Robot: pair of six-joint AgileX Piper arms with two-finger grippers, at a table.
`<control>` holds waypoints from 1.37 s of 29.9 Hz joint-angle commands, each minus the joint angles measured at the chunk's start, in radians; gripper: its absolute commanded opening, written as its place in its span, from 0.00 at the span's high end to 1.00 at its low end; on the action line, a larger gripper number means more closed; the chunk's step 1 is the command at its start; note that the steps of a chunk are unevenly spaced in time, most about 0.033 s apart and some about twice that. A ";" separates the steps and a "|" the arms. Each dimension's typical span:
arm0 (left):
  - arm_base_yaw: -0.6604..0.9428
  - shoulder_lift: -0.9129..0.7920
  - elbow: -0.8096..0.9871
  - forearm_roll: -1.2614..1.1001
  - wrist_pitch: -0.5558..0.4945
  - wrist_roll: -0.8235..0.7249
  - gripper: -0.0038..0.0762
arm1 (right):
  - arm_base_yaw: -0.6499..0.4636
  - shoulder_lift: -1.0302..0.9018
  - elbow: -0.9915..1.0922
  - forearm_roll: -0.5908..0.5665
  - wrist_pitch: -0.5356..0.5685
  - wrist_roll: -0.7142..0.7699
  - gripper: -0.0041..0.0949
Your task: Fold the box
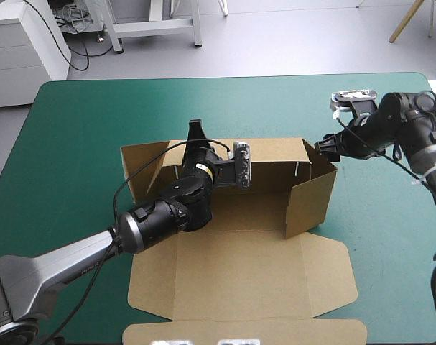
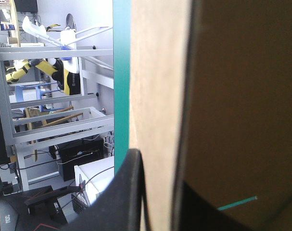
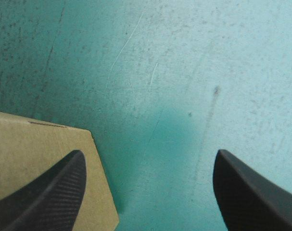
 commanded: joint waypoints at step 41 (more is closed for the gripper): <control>-0.018 0.003 0.019 -0.204 0.006 -0.009 0.96 | -0.010 -0.334 0.460 0.521 -0.174 -0.609 0.28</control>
